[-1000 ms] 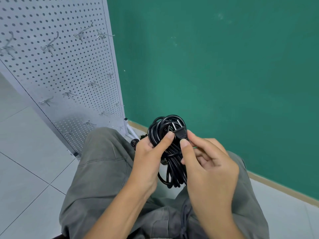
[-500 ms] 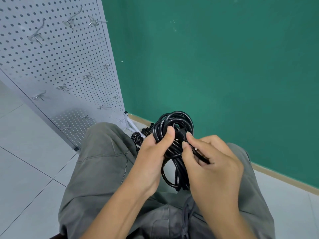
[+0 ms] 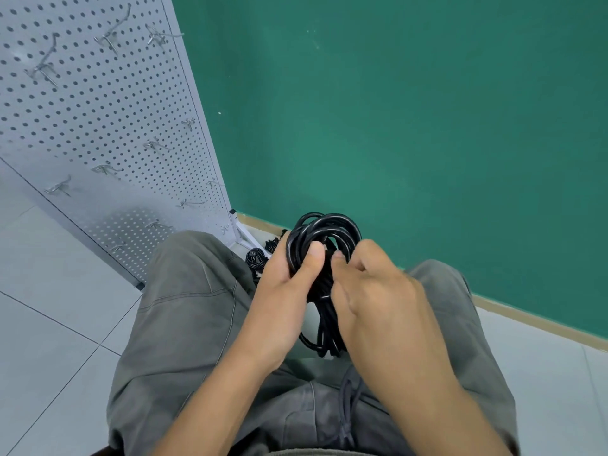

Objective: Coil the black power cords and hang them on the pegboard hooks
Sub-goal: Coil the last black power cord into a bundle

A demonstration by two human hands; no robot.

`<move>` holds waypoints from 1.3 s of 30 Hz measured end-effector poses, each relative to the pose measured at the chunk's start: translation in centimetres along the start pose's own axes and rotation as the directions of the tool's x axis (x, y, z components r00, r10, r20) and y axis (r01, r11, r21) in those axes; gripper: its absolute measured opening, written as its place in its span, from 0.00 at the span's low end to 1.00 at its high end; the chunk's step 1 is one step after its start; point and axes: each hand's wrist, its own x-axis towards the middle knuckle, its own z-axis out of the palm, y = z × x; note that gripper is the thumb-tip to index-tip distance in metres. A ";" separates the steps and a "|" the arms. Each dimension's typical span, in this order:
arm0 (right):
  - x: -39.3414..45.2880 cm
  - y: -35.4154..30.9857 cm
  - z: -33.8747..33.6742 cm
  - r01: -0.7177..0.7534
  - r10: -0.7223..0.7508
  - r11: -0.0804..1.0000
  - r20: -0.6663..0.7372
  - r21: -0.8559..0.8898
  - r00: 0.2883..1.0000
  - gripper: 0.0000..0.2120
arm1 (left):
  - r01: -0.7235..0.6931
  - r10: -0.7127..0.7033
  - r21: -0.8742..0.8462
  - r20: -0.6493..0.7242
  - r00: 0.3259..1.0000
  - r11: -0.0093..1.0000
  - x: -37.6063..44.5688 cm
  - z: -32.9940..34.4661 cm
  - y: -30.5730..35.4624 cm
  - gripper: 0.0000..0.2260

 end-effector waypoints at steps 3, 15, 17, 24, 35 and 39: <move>0.1 0.3 0.8 -0.038 0.040 0.996 -0.029 0.083 0.999 0.18 | -0.066 0.063 0.082 0.039 0.997 0.994 0.1 0.0 -0.1 0.09; 0.1 1.7 1.5 -0.037 0.074 0.978 -0.174 0.206 0.982 0.06 | 0.053 -0.032 -0.217 0.097 0.995 0.975 0.1 -0.1 0.6 0.19; 0.0 1.8 1.5 -0.006 0.024 0.981 -0.092 0.196 0.995 0.14 | 0.071 -0.054 -0.254 0.075 0.996 0.964 0.2 -0.2 0.8 0.20; 0.1 1.5 0.6 -0.092 0.177 0.925 -0.204 0.368 0.963 0.06 | 0.102 -0.068 -0.266 0.132 0.989 0.959 0.1 -0.1 0.9 0.21; 0.5 2.7 2.3 -0.300 0.463 0.637 -0.042 0.710 0.885 0.12 | 0.105 -0.084 -0.259 0.090 0.992 0.960 0.2 0.1 0.4 0.20; 0.2 3.0 3.9 -0.482 0.383 0.550 0.307 0.682 0.871 0.39 | 0.100 -0.081 -0.317 0.073 0.994 0.943 0.5 0.0 0.9 0.18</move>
